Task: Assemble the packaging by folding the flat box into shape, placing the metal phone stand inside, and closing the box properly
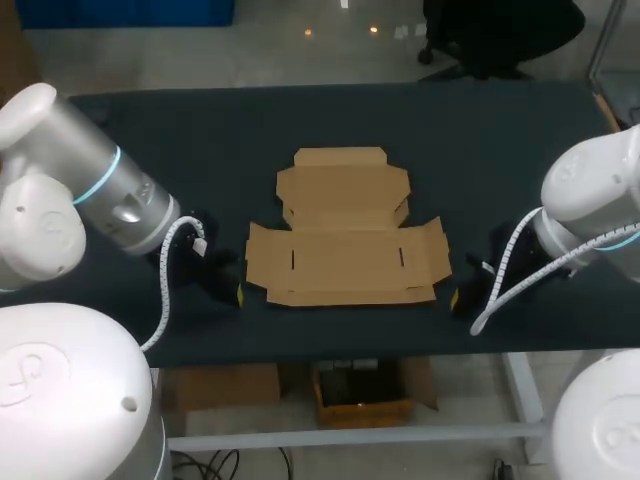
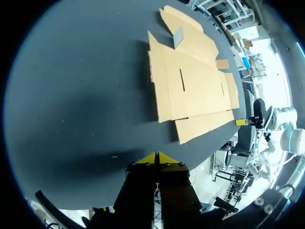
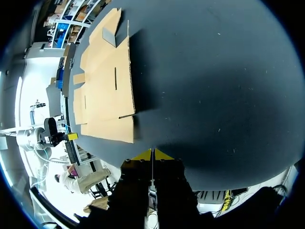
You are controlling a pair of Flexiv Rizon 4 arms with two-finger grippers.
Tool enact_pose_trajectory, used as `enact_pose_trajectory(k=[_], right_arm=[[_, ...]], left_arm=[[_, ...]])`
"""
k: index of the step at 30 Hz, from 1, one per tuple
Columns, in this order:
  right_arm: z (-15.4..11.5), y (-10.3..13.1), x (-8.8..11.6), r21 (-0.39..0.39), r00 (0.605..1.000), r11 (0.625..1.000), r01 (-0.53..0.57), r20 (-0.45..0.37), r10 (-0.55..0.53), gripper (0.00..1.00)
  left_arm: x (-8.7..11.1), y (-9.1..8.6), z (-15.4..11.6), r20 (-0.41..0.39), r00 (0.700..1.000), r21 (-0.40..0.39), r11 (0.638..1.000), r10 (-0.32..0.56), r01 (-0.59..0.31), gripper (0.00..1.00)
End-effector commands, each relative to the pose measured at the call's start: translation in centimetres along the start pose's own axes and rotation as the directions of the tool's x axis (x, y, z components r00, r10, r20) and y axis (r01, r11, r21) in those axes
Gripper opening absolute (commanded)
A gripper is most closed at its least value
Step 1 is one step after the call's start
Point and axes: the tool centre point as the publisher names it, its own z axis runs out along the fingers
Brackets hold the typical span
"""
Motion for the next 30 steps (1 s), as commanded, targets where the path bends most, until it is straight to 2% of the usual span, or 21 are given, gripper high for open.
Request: enact_pose_trajectory(k=[1, 7, 30], right_arm=[[1.4, 0.9, -0.3, 0.027, 1.000, 1.000, 0.005, -0.015, -0.004, 0.00], [2.2, 1.4, -0.3, 0.042, 1.000, 0.999, 0.003, -0.017, -0.003, 0.00], [1.9, 2.1, 0.7, 0.019, 0.999, 0.999, 0.027, -0.034, -0.027, 0.00]], left_arm=[[0.0, -0.4, 0.6, -0.006, 1.000, -0.011, 1.000, 0.003, -0.003, 0.00], [0.0, -0.5, 1.0, -0.015, 1.000, -0.018, 1.000, 0.012, -0.013, 0.00], [0.0, -0.3, 2.2, -0.031, 0.999, -0.056, 0.998, 0.022, -0.024, 0.00]])
